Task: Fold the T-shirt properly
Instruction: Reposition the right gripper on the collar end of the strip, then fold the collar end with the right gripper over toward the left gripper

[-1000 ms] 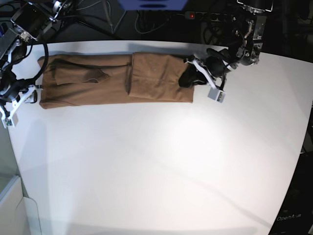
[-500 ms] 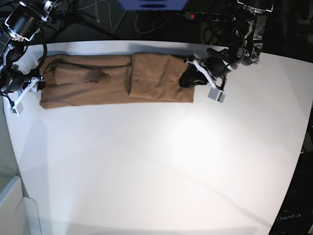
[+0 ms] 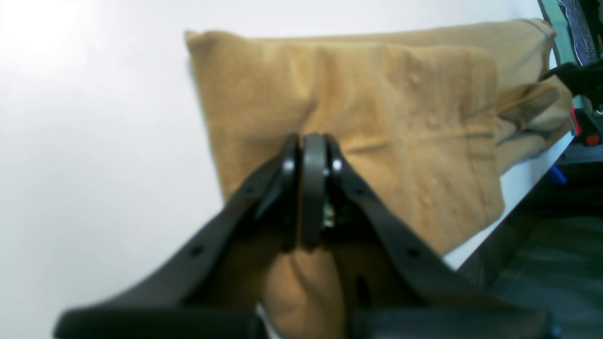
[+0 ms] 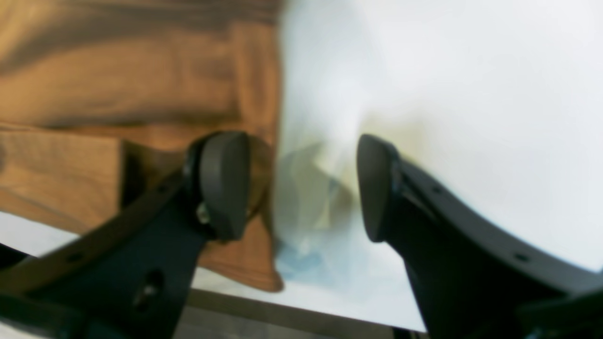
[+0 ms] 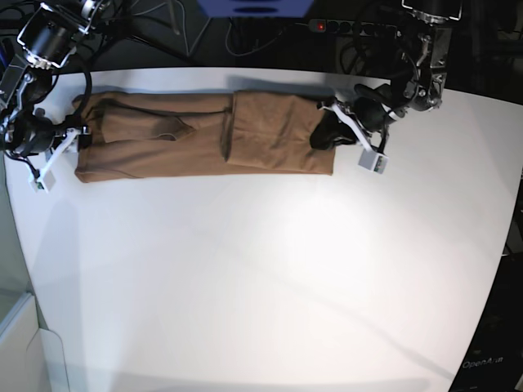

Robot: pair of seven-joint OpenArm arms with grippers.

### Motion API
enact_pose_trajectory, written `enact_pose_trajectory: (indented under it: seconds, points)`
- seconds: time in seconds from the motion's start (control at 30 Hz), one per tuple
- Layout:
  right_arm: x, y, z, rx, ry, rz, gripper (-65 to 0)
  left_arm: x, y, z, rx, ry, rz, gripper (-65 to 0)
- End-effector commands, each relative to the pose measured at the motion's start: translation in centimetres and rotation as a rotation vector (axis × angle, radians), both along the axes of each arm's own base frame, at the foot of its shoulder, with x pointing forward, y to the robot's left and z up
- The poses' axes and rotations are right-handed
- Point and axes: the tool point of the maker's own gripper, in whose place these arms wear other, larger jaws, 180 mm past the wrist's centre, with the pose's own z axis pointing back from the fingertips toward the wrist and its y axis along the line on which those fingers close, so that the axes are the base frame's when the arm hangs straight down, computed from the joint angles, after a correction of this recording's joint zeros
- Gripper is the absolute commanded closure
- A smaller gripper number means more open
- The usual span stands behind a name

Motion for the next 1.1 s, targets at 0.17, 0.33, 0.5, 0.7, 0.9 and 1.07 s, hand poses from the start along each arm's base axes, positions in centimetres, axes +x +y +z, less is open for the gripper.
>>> enact_pose_trajectory:
  seconds: [0.17, 0.33, 0.5, 0.7, 0.9, 1.07]
  points:
    - [0.8, 1.2, 0.2, 0.030, -0.035, -0.002, -36.1, -1.4, 2.0, -2.2, 0.130, 0.087, -0.008, -2.5]
    - [1.0, 2.5, -0.1, 0.059, -0.038, -0.001, -36.1, -1.4, 1.9, -2.1, 0.128, 0.084, -0.011, -2.5]
    - [1.0, 3.0, -0.3, 0.073, -0.039, -0.003, -31.5, -1.3, 1.8, -2.1, 0.128, 0.083, -0.013, -2.5]
    - [1.0, 4.0, -0.6, 0.097, -0.041, -0.006, -6.1, -1.3, 1.7, -2.1, 0.126, 0.083, -0.013, -2.5]
    - [1.1, 4.8, -0.8, 0.113, -0.042, -0.002, -0.4, -1.3, 1.7, -2.1, 0.126, 0.083, -0.013, -2.5]
    - [1.7, 3.7, 0.0, 0.082, -0.061, 0.001, -0.6, -1.3, 1.7, -2.1, 0.126, 0.083, -0.013, -2.5]
